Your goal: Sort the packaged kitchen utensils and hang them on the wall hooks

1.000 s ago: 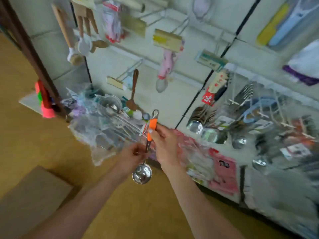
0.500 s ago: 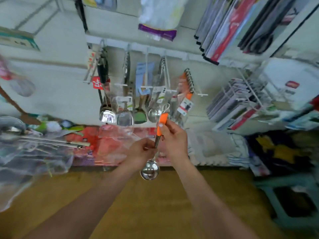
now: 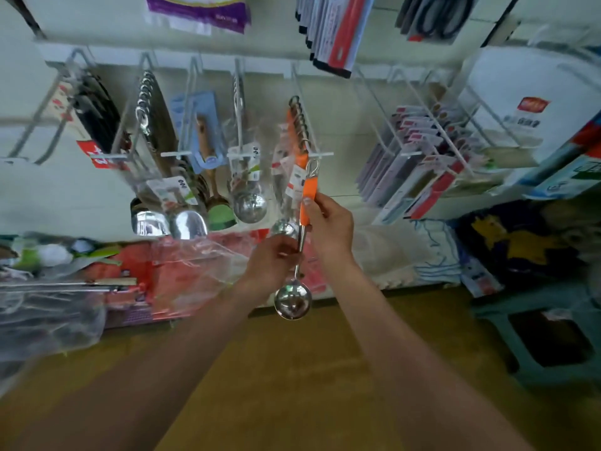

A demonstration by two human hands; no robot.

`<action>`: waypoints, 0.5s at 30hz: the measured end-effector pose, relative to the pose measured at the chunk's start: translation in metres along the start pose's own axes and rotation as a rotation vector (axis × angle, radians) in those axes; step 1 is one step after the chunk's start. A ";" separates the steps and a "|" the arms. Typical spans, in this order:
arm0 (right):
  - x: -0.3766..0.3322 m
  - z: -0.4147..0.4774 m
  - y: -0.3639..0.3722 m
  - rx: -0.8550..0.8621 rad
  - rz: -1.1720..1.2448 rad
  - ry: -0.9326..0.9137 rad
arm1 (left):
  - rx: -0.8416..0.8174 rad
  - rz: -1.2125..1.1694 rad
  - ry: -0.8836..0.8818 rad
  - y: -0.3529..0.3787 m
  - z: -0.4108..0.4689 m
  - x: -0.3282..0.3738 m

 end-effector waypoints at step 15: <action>0.000 0.016 0.004 -0.069 -0.014 -0.118 | -0.040 -0.112 -0.004 0.008 0.020 -0.004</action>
Point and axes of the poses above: each hand's wrist, its own z-axis towards the middle knuckle, its own y-axis out of the palm, x = y × z, the point moved 8 cm from there along z, towards the middle knuckle, and after that the axes turned 6 degrees about -y, right-handed, at the moved point
